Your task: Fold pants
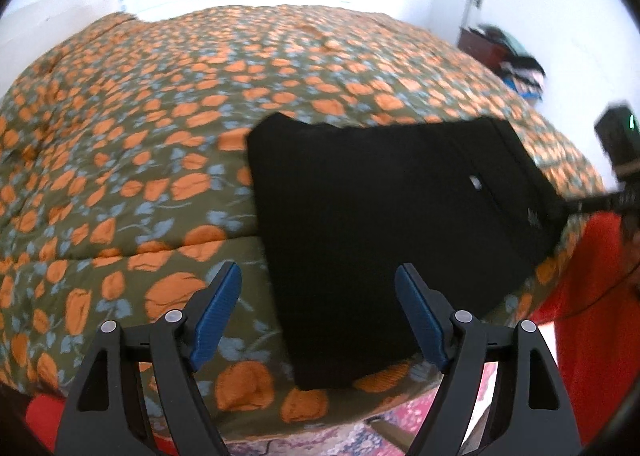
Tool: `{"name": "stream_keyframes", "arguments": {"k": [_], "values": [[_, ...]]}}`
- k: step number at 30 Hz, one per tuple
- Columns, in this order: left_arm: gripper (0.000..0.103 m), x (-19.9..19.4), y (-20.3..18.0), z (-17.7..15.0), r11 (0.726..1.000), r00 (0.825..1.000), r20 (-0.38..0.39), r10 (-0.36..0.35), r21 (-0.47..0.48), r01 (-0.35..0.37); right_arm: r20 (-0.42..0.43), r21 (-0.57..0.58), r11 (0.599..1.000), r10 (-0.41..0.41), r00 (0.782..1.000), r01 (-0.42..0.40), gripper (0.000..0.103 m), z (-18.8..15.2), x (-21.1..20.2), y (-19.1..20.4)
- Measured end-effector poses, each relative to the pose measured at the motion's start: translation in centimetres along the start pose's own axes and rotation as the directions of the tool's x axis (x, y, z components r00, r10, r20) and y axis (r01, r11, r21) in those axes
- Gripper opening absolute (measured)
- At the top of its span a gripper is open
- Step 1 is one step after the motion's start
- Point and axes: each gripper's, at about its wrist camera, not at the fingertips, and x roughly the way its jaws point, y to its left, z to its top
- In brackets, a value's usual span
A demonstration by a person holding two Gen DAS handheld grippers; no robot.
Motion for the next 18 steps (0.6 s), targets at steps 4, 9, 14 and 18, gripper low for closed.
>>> {"name": "stream_keyframes", "arguments": {"k": [4,9,14,18], "values": [[0.081,0.5,-1.6,-0.2,0.998,1.0,-0.02,-0.013,0.056,0.014,0.063,-0.088,0.985,-0.142,0.988,0.148,0.04,0.9,-2.3,1.4],[0.081,1.4,-3.4,-0.5,0.994,0.998,-0.061,-0.032,0.107,0.038,0.243,-0.208,0.952,-0.173,0.954,0.225,0.041,5.1,-6.0,6.3],[0.082,1.5,-4.6,-0.9,0.988,0.997,-0.073,-0.031,0.149,0.041,0.243,-0.314,0.931,-0.113,0.963,0.188,0.045,8.9,-2.9,10.3],[0.082,0.6,-4.8,-1.3,0.985,0.997,-0.063,-0.047,0.163,0.057,0.11,-0.224,0.962,-0.136,0.985,0.158,0.045,9.3,3.6,7.4]]}}
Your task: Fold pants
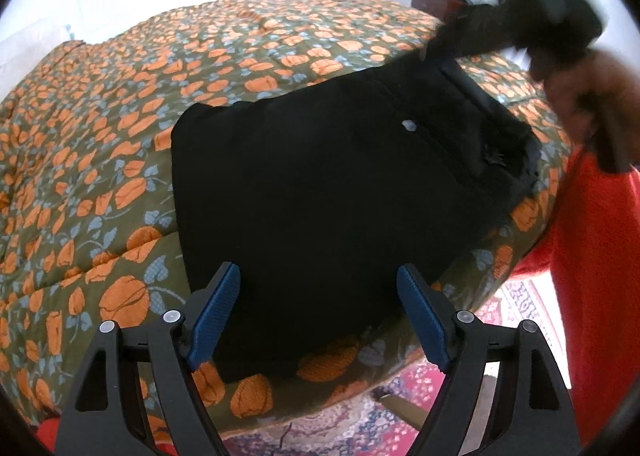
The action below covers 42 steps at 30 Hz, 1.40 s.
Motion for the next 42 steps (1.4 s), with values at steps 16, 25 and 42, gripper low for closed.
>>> {"name": "stream_keyframes", "arguments": {"k": [16,25,42], "values": [[0.083,-0.9,2.9,0.9,0.991,0.999,0.044,0.013,-0.132,-0.007,0.005,-0.204,0.978,-0.047,0.999,0.047,0.04,-8.3,-5.9,5.4],[0.083,-0.7,1.8,0.5,0.996,0.999,0.019,0.027,-0.082,-0.025,-0.136,-0.127,0.991,-0.059,0.989,0.042,0.04,-11.8,-2.9,3.2],[0.087,0.4,13.3,-1.2,0.856,0.999,-0.043,0.029,-0.514,-0.047,0.023,0.0,1.0,-0.02,1.0,0.02,0.081,-10.9,-7.3,-0.9]]}}
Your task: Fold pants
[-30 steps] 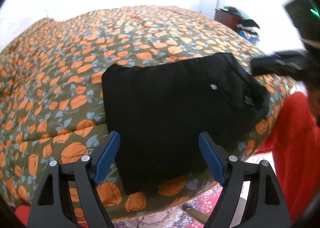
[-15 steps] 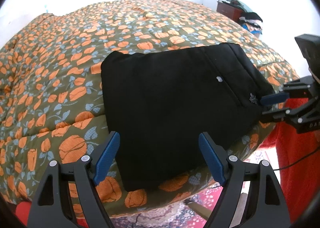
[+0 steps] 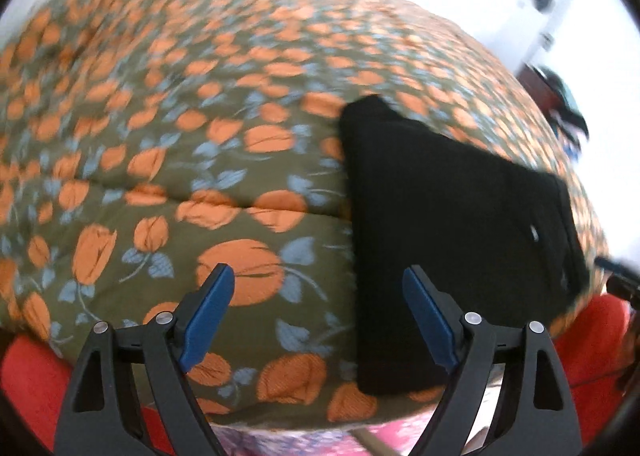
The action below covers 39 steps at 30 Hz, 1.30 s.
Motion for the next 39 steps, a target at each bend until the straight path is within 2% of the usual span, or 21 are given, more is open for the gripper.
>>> {"name": "stream_keyframes", "arguments": {"k": [2,4,5,6,8,11,14,15,16,17,18,19,21,23,25,29,32,35,39], "values": [[0.087,1.0,0.7,0.6,0.996,0.997,-0.03,-0.074,-0.046,0.073,0.009,0.123,0.989,0.081,0.997,-0.082,0.081,0.6,0.3,-3.0],[0.087,2.4,0.8,0.9,0.986,0.984,-0.089,-0.156,-0.077,0.149,0.003,0.262,0.948,0.185,0.983,-0.179,0.081,1.0,1.7,-6.2],[0.087,3.9,0.6,1.1,0.977,0.968,-0.148,-0.204,-0.092,0.192,-0.005,0.332,0.917,0.237,0.972,-0.222,0.081,1.0,2.9,-7.9],[0.087,4.6,0.3,1.2,0.974,0.959,-0.18,-0.22,-0.098,0.205,-0.015,0.37,0.9,0.256,0.967,-0.232,0.081,1.0,3.8,-8.8],[0.089,5.7,-0.1,1.3,0.967,0.944,-0.215,-0.25,-0.105,0.233,-0.033,0.415,0.886,0.242,0.97,-0.207,0.081,1.1,5.0,-10.3],[0.092,6.9,-1.2,1.6,0.956,0.924,-0.25,-0.29,-0.107,0.272,-0.069,0.48,0.84,0.325,0.943,-0.254,0.081,1.0,7.2,-11.7],[0.091,7.5,-3.5,1.4,0.951,0.904,-0.296,-0.309,-0.068,0.302,-0.113,0.487,0.834,0.353,0.929,-0.258,0.081,1.0,8.6,-11.6],[0.079,7.3,-4.4,1.3,0.948,0.903,-0.296,-0.312,-0.04,0.315,-0.116,0.486,0.827,0.382,0.917,-0.284,0.083,1.2,9.0,-11.1],[0.067,6.9,-5.3,1.2,0.958,0.921,-0.28,-0.271,0.01,0.285,-0.128,0.472,0.832,0.391,0.911,-0.291,0.083,1.3,9.1,-10.5],[0.06,6.3,-6.0,1.1,0.966,0.936,-0.261,-0.234,0.05,0.255,-0.169,0.423,0.871,0.346,0.923,-0.249,0.078,1.5,9.2,-9.5],[0.046,5.3,-7.3,0.9,0.969,0.955,-0.224,-0.194,0.111,0.223,-0.208,0.368,0.908,0.293,0.933,-0.203,0.065,1.8,9.3,-8.7],[0.035,4.5,-8.1,0.9,0.97,0.965,-0.204,-0.167,0.142,0.198,-0.234,0.298,0.942,0.227,0.945,-0.152,0.058,2.2,9.1,-7.6],[0.025,2.9,-8.9,1.6,0.968,0.969,-0.177,-0.172,0.151,0.2,-0.238,0.161,0.983,0.121,0.964,-0.084,0.041,3.2,7.9,-4.9],[0.024,1.4,-9.0,3.0,0.963,0.968,-0.146,-0.204,0.146,0.225,-0.215,0.078,0.995,0.071,0.974,-0.056,0.036,4.5,6.4,-2.7],[0.024,-0.2,-10.0,5.6,0.957,0.969,-0.102,-0.223,0.167,0.238,-0.169,0.061,0.994,0.096,0.981,-0.087,0.034,6.4,4.8,-1.5],[0.024,-1.1,-11.0,11.3,0.958,0.985,-0.006,-0.173,0.231,0.169,-0.08,0.029,0.993,0.117,0.99,-0.116,0.033,11.6,3.4,-0.6],[0.024,-1.6,-11.5,15.1,0.961,0.987,0.064,-0.15,0.244,0.13,0.002,0.024,0.994,0.107,0.994,-0.107,0.033,16.4,3.5,-0.7],[0.024,-2.0,-11.9,16.9,0.96,0.986,0.104,-0.128,0.261,0.097,0.057,0.024,0.993,0.112,0.992,-0.114,0.033,19.3,3.2,-0.5],[0.024,-1.4,-13.1,18.1,0.953,0.988,0.125,-0.088,0.298,0.048,0.082,0.008,0.994,0.107,0.991,-0.108,0.033,21.3,2.5,-0.3]]}}
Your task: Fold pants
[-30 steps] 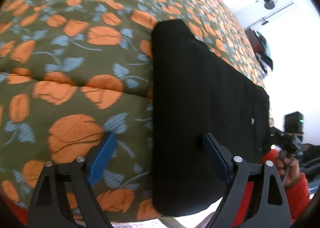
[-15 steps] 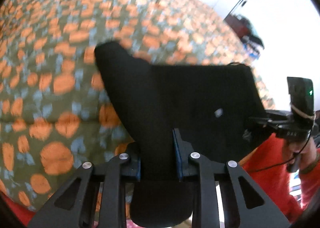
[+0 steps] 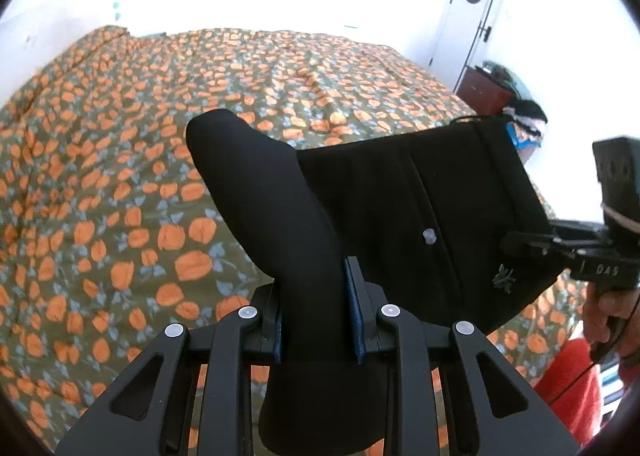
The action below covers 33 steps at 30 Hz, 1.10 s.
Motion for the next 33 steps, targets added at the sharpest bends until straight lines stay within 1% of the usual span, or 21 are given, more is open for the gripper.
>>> {"name": "stream_keyframes", "arguments": {"k": [4,9,13,14,16,17,18,19,20,21,22,23,24,25,26,27,28,30,31,32,33], "values": [[0.024,0.7,-0.2,0.9,0.999,1.0,0.003,0.03,0.04,-0.03,0.005,-0.005,1.0,-0.012,1.0,0.012,0.033,1.8,0.5,-0.4],[0.024,2.0,-0.5,2.1,0.996,0.998,0.009,0.059,0.073,-0.06,0.02,-0.002,1.0,-0.018,1.0,0.018,0.033,3.1,0.9,-1.2],[0.025,4.2,-0.4,2.9,0.991,0.995,0.006,0.095,0.089,-0.096,0.03,0.007,1.0,-0.025,0.999,0.025,0.033,4.4,2.2,-2.5],[0.025,5.6,-0.2,2.8,0.988,0.993,-0.003,0.119,0.098,-0.118,0.029,0.007,1.0,-0.031,0.999,0.031,0.033,4.6,2.8,-2.9],[0.034,8.0,0.1,2.1,0.984,0.987,-0.045,0.154,0.101,-0.148,0.019,0.018,0.999,-0.051,0.999,0.051,0.033,4.7,4.4,-4.3],[0.037,9.9,0.7,1.1,0.983,0.982,-0.09,0.166,0.091,-0.158,0.002,0.038,0.997,-0.065,0.998,0.065,0.037,4.5,5.5,-5.4],[0.041,10.8,1.3,0.0,0.982,0.977,-0.119,0.178,0.079,-0.17,-0.043,0.066,0.992,-0.107,0.993,0.11,0.045,4.1,7.1,-7.1],[0.042,11.0,1.8,-1.2,0.981,0.973,-0.128,0.189,0.069,-0.182,-0.075,0.084,0.985,-0.144,0.987,0.151,0.048,3.5,7.9,-8.1],[0.045,10.7,2.1,-2.0,0.979,0.972,-0.122,0.199,0.068,-0.192,-0.108,0.102,0.972,-0.199,0.974,0.21,0.048,2.7,8.6,-9.4],[0.059,9.5,2.4,-3.6,0.974,0.971,-0.093,0.219,0.076,-0.212,-0.122,0.104,0.959,-0.252,0.96,0.264,0.049,1.7,8.6,-10.3],[0.076,8.7,2.4,-4.4,0.971,0.97,-0.074,0.232,0.083,-0.226,-0.12,0.104,0.947,-0.291,0.949,0.304,0.051,0.7,7.9,-10.8],[0.084,7.3,2.3,-5.4,0.964,0.967,-0.041,0.253,0.092,-0.249,-0.121,0.103,0.939,-0.315,0.942,0.327,0.063,0.1,7.2,-10.9],[0.095,5.2,2.0,-6.7,0.956,0.961,0.01,0.277,0.102,-0.277,-0.12,0.093,0.932,-0.34,0.933,0.351,0.08,-0.9,6.2,-10.7],[0.101,3.6,1.7,-7.6,0.951,0.956,0.047,0.288,0.107,-0.291,-0.112,0.077,0.928,-0.356,0.928,0.365,0.085,-1.7,5.1,-10.1],[0.101,2.6,1.4,-8.1,0.947,0.953,0.07,0.295,0.11,-0.301,-0.098,0.059,0.927,-0.364,0.926,0.37,0.088,-2.5,4.0,-9.3],[0.101,1.0,0.8,-8.9,0.938,0.944,0.093,0.318,0.113,-0.327,-0.087,0.04,0.927,-0.368,0.926,0.372,0.089,-3.4,2.8,-8.2],[0.101,0.1,0.3,-9.5,0.929,0.935,0.101,0.341,0.114,-0.351,-0.082,0.029,0.925,-0.374,0.924,0.378,0.09,-4.4,1.7,-7.0],[0.102,-1.3,-0.8,-10.1,0.9,0.906,0.094,0.412,0.11,-0.421,-0.071,0.021,0.921,-0.387,0.919,0.389,0.103,-5.9,0.2,-4.7],[0.102,-2.1,-1.5,-10.7,0.879,0.885,0.101,0.454,0.111,-0.464,-0.056,0.015,0.918,-0.395,0.917,0.397,0.103,-6.8,-0.6,-3.3],[0.102,-2.6,-1.9,-11.1,0.871,0.877,0.106,0.469,0.107,-0.479,-0.042,0.014,0.915,-0.402,0.914,0.403,0.103,-7.5,-1.1,-2.1],[0.102,-3.4,-2.5,-11.8,0.873,0.877,0.099,0.47,0.094,-0.479,-0.027,0.012,0.913,-0.408,0.913,0.408,0.103,-8.4,-1.7,-0.8]]}}
